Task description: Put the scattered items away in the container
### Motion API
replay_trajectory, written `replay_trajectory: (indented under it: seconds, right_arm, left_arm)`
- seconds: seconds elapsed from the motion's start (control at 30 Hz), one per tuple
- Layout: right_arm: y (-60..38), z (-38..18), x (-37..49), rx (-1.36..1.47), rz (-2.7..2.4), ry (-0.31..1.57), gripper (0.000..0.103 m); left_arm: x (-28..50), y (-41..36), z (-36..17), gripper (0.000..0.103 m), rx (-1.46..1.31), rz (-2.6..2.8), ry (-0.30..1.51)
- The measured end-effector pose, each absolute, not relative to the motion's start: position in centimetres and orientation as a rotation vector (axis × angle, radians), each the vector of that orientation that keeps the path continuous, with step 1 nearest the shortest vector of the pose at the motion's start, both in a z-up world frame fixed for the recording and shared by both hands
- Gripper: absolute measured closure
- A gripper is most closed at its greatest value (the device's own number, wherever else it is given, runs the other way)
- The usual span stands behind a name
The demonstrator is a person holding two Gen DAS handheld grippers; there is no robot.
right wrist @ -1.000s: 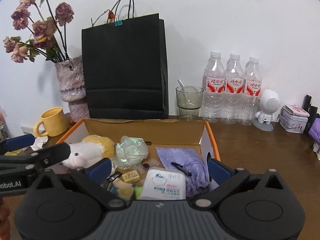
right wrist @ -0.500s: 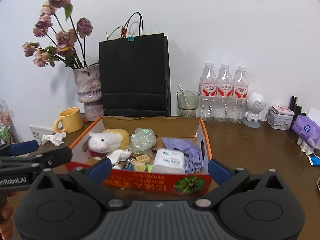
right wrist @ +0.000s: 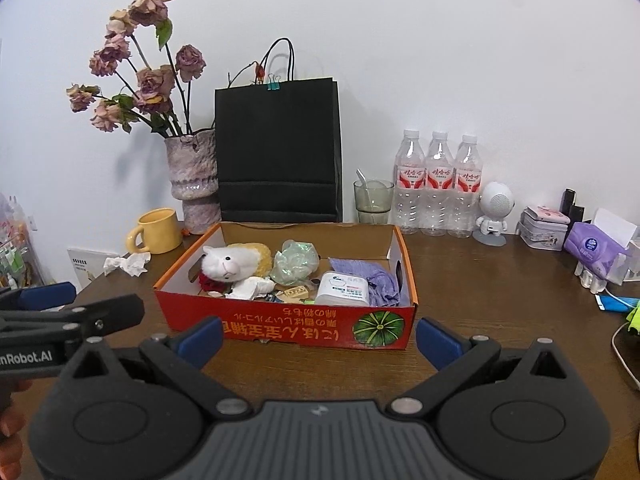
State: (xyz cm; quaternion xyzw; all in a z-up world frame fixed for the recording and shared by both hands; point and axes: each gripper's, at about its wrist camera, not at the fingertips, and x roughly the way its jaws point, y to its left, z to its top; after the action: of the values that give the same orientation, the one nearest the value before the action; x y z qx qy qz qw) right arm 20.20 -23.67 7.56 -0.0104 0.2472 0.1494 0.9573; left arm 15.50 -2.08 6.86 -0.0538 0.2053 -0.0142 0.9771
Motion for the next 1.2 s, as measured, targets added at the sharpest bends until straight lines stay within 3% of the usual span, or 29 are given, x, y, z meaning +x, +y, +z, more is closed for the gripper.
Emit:
replay_trajectory:
  seconds: [1.2]
  right_arm:
    - [-24.2,6.6,18.3,-0.023,0.280,0.528,0.000]
  left_arm:
    - [13.9,-2.4,5.8,0.000,-0.120,-0.035,0.462]
